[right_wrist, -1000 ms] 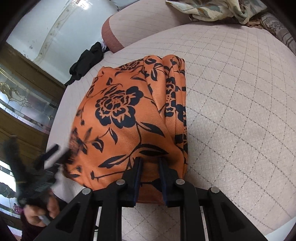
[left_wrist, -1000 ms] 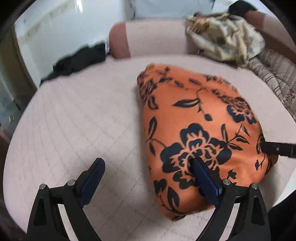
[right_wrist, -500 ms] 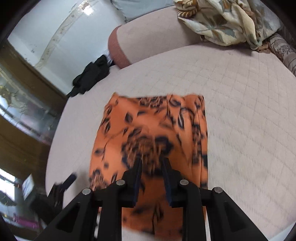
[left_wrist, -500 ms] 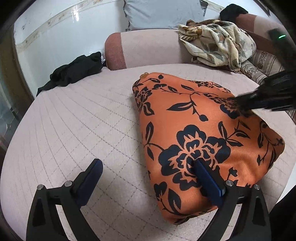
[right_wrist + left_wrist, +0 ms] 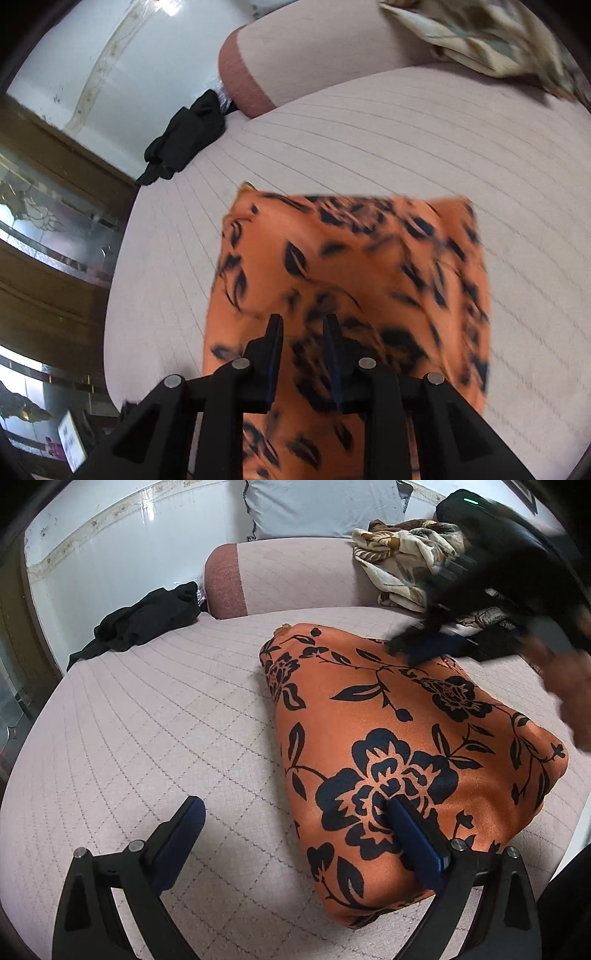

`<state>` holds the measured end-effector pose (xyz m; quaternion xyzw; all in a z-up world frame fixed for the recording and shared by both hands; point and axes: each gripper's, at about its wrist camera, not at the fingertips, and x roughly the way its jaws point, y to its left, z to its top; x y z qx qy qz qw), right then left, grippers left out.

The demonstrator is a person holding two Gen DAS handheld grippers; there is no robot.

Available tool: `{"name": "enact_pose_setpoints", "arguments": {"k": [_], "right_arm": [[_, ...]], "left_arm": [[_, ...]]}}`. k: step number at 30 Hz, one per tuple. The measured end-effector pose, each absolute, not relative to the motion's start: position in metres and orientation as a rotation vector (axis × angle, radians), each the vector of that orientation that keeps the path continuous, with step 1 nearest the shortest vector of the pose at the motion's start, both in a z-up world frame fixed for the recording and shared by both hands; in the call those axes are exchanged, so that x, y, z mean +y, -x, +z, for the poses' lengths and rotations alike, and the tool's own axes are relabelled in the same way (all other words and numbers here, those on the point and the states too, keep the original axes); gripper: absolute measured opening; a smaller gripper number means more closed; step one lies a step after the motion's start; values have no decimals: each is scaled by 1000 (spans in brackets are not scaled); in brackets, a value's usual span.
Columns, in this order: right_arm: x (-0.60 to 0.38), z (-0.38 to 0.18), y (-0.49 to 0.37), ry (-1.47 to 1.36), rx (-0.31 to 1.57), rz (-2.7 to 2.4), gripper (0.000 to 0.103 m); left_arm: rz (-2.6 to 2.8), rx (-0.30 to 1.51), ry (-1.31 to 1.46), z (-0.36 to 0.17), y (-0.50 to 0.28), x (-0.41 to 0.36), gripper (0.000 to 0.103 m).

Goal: Fold small clothes

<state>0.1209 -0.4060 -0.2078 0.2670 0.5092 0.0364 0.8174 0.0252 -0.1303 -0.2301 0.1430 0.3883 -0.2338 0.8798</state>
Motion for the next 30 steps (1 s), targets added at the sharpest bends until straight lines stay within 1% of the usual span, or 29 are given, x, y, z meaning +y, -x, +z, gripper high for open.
{"name": "enact_pose_setpoints", "arguments": {"k": [5, 8, 9, 11, 13, 19, 23, 27, 30], "right_arm": [[-403, -221, -176, -608, 1123, 136, 25], [-404, -247, -204, -608, 1191, 103, 26], [-403, -259, -214, -608, 1220, 80, 24], [-406, -274, -218, -633, 1234, 83, 24], [-409, -269, -214, -634, 1214, 94, 24], [-426, -238, -154, -550, 1167, 106, 24], [-450, -224, -92, -538, 1114, 119, 24], [-472, -235, -42, -572, 1113, 82, 25], [-482, -249, -27, -588, 1108, 86, 25]], "left_arm": [[-498, 812, -289, -232, -26, -131, 100], [-500, 809, -288, -233, -27, -131, 100], [-497, 809, -289, -234, -28, -130, 100], [-508, 816, -282, -235, -29, -130, 100], [-513, 822, -274, -236, -30, -129, 100], [-506, 826, -271, -237, -31, -129, 100], [-497, 835, -256, -237, -31, -130, 100], [-503, 853, -233, -238, -33, -128, 100], [-518, 866, -214, -234, -37, -126, 100]]}}
